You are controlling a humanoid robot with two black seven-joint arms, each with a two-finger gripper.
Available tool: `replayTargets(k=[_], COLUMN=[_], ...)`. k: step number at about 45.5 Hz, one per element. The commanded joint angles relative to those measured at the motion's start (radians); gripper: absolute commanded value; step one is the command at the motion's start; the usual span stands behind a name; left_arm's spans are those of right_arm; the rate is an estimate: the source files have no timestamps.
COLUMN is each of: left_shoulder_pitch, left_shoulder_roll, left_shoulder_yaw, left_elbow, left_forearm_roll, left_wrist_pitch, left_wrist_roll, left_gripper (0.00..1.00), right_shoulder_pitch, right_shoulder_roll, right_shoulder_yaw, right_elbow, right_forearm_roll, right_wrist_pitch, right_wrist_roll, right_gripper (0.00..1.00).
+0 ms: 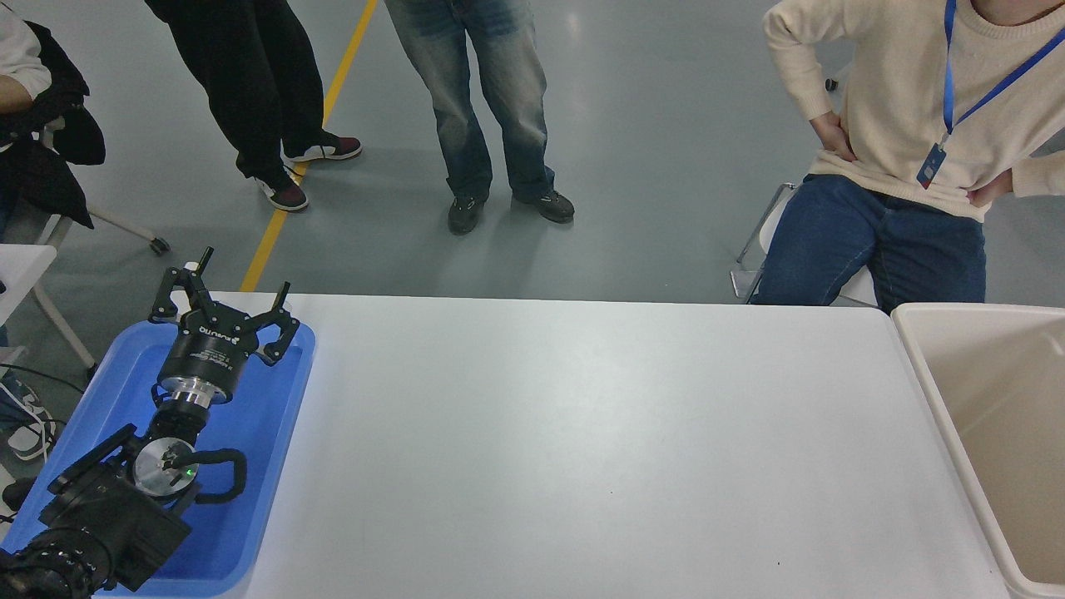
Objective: Pick up paper ball place in dustbin
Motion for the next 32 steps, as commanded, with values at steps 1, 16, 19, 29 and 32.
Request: replayTargets(k=[1, 16, 19, 29, 32], left_shoulder_pitch=[-0.001, -0.001, -0.001, -0.001, -0.001], left_shoulder_roll=[0.0, 0.0, 0.0, 0.0, 0.0], left_shoulder_yaw=[0.0, 0.0, 0.0, 0.0, 0.0], left_elbow=[0.0, 0.0, 0.0, 0.0, -0.001], left_forearm_roll=[0.0, 0.0, 0.0, 0.001, 0.0], left_wrist_pitch=[0.0, 0.0, 0.0, 0.0, 0.0], left_wrist_roll=[0.0, 0.001, 0.0, 0.0, 0.0], left_gripper=[1.0, 1.0, 1.0, 1.0, 1.0], right_shoulder_pitch=[0.003, 0.049, 0.063, 0.069, 0.066], right_shoulder_roll=[0.009, 0.005, 0.003, -0.083, -0.095], right_shoulder_yaw=[0.004, 0.013, 0.042, 0.407, 0.525], right_elbow=[-0.001, 0.025, 0.04, 0.209, 0.241], right_forearm_roll=[0.0, 0.0, -0.001, -0.015, -0.017], right_wrist_pitch=[-0.037, -0.035, -0.029, -0.019, -0.017], right_wrist_roll=[0.001, 0.0, 0.001, 0.006, 0.007], right_gripper=[0.89, 1.0, 1.0, 1.0, 1.0])
